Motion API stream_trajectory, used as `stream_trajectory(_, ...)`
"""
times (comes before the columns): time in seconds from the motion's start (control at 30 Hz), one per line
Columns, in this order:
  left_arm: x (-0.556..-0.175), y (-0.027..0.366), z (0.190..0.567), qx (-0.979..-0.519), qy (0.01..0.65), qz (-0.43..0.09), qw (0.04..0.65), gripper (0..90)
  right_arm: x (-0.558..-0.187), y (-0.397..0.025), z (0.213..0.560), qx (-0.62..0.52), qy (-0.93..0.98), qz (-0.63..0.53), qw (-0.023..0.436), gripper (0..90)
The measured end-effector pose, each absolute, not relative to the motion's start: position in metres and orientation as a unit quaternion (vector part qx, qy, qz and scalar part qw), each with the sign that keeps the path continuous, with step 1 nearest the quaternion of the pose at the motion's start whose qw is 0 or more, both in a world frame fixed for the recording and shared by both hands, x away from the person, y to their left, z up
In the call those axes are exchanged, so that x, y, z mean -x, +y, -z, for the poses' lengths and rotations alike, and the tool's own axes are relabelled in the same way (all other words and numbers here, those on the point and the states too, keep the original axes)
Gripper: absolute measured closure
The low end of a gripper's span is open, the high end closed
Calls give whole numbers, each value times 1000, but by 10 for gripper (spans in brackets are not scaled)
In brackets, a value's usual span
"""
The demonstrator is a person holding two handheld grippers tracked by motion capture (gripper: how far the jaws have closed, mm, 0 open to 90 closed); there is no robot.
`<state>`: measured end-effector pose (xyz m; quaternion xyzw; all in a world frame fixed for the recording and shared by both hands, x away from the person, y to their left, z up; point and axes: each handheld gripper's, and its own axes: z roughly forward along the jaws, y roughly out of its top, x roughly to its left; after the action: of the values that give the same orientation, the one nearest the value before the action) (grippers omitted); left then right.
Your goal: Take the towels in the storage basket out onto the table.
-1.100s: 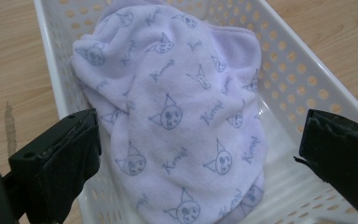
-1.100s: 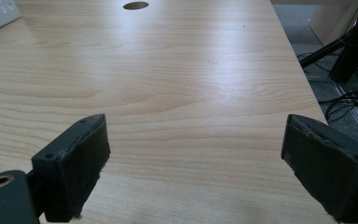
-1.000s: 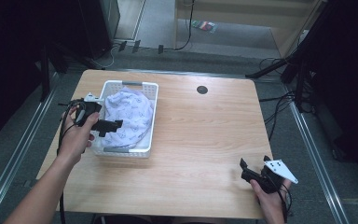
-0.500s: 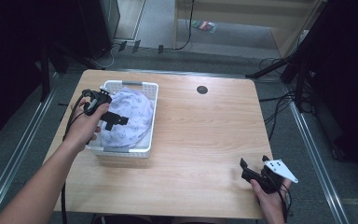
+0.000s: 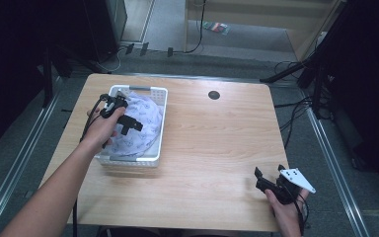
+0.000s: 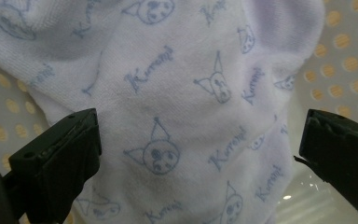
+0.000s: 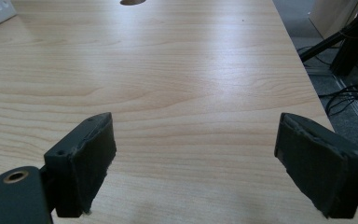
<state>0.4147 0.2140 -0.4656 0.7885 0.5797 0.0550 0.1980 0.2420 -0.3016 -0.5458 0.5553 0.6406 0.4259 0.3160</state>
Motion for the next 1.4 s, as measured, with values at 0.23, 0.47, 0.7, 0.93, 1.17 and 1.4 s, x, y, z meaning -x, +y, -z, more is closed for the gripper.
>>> stream_trajectory(0.23, -421, 209, 474, -786, 585, -58, 190, 0, -242, -301, 546, -558, 640, -424, 314, 128)
stream_trajectory(0.47, -429, 208, 487, -777, 601, -44, 185, 0, -242, -301, 546, -559, 640, -423, 314, 128)
stream_trajectory(0.7, -431, 200, 496, -783, 599, -57, 159, 0, -243, -301, 546, -559, 642, -421, 314, 130)
stream_trajectory(0.93, -431, 193, 516, -779, 610, -54, 136, 0, -242, -300, 546, -558, 645, -417, 314, 131)
stream_trajectory(1.17, -430, 191, 518, -784, 603, -60, 135, 0, -244, -299, 546, -562, 647, -409, 315, 131)
stream_trajectory(1.4, -428, 188, 519, -785, 602, -81, 122, 46, -244, -299, 546, -561, 650, -406, 312, 134)
